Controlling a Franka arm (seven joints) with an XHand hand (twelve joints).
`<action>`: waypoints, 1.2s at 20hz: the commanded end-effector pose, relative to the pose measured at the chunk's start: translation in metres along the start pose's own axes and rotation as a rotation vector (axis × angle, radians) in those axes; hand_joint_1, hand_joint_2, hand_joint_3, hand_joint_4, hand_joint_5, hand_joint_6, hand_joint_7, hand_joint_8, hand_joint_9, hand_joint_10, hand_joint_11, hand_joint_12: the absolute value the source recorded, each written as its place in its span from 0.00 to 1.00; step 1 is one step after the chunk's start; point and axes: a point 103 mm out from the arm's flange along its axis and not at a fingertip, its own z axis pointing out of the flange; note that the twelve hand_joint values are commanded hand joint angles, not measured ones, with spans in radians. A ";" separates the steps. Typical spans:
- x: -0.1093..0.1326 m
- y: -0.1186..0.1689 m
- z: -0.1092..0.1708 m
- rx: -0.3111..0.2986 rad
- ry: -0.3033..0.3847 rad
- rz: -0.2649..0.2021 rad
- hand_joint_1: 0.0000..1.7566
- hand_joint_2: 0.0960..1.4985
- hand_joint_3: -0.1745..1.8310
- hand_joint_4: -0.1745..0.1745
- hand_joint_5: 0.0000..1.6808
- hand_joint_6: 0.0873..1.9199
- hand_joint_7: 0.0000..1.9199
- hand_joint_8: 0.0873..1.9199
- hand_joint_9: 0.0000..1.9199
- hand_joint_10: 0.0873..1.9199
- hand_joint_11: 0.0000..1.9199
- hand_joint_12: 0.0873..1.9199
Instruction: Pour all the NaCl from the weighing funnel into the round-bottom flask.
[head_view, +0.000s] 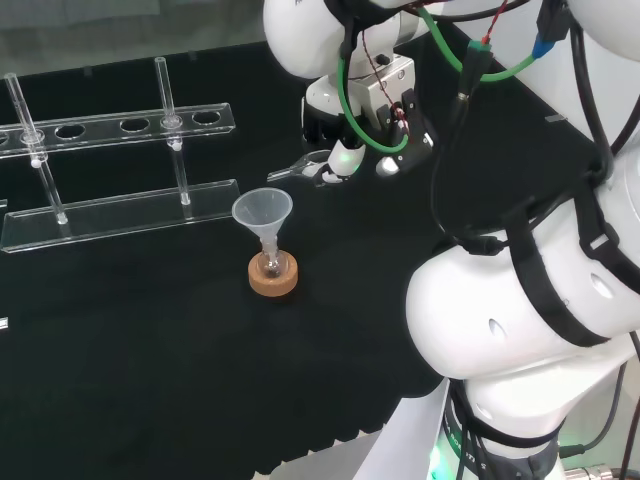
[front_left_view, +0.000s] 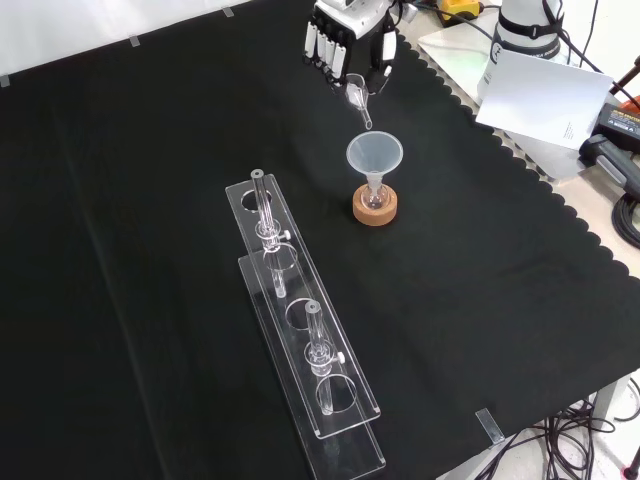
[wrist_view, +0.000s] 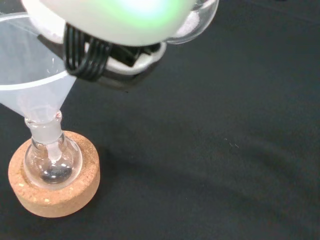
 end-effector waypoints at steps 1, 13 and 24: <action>0.003 0.006 -0.002 0.001 -0.036 -0.015 0.67 0.33 0.44 0.70 0.89 0.10 0.82 0.09 0.76 0.12 0.60 0.41; 0.005 0.007 -0.004 0.045 -0.122 -0.045 0.67 0.33 0.44 0.72 0.89 0.10 0.83 0.09 0.76 0.12 0.61 0.41; 0.012 0.018 -0.005 0.069 -0.199 -0.083 0.67 0.32 0.45 0.73 0.89 0.10 0.83 0.08 0.76 0.12 0.61 0.40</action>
